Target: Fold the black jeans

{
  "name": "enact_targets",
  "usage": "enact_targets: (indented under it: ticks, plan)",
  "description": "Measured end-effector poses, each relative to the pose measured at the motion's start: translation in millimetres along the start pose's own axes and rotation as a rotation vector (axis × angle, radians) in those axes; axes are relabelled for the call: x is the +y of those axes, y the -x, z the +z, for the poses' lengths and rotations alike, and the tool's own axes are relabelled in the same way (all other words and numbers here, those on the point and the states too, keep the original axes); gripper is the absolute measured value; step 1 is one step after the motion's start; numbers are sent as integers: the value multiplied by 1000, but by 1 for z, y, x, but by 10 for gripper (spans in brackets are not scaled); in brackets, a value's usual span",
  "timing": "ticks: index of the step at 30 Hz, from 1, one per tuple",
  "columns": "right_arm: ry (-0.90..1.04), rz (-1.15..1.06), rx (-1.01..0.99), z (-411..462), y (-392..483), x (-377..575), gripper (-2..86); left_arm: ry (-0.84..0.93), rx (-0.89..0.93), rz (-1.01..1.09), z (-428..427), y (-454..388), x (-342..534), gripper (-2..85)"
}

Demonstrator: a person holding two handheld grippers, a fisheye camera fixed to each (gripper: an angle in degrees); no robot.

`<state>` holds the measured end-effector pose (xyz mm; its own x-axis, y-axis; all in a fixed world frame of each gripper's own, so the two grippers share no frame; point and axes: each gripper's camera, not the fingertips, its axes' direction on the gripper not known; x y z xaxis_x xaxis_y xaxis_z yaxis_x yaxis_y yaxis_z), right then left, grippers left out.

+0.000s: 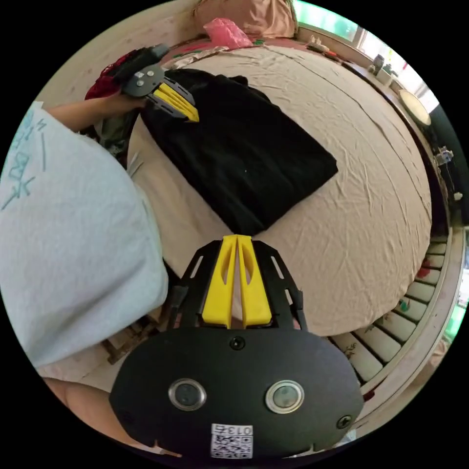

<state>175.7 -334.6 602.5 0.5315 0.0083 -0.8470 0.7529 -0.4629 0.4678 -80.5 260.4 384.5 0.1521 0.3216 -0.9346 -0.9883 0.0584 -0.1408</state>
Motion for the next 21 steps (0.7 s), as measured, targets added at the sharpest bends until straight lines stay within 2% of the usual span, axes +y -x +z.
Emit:
enact_targets:
  ticks: [2,5,6,9,11,14,16,18,21]
  plan:
    - [-41,64,-32,-6,-12,20,4,-69,-8,-13,1,-2,24,-4]
    - [-303,274,159,-18,-37,22,3,-67,13,-144,-8,4,37,-4]
    - [-366,280,219,-13,-41,5,3,-66,-9,-147,-12,2,36,-4]
    - [-392,247,328,22,-49,-56,2,-91,-188,-132,-25,-9,29,-4]
    - [-357,211,337,53,-55,-88,2,0,-138,-178,-10,-1,26,-3]
    - [-209,181,284,111,-69,-117,1,-45,-86,-228,-10,6,45,-3]
    - [-275,175,275,117,-70,-110,0,-62,-80,-268,-13,8,58,-4]
    - [-228,203,215,110,-75,-108,-1,-56,-94,-329,-23,9,68,-3]
    - [-408,140,155,82,-51,-108,-1,-166,-166,-328,-52,-5,95,-3]
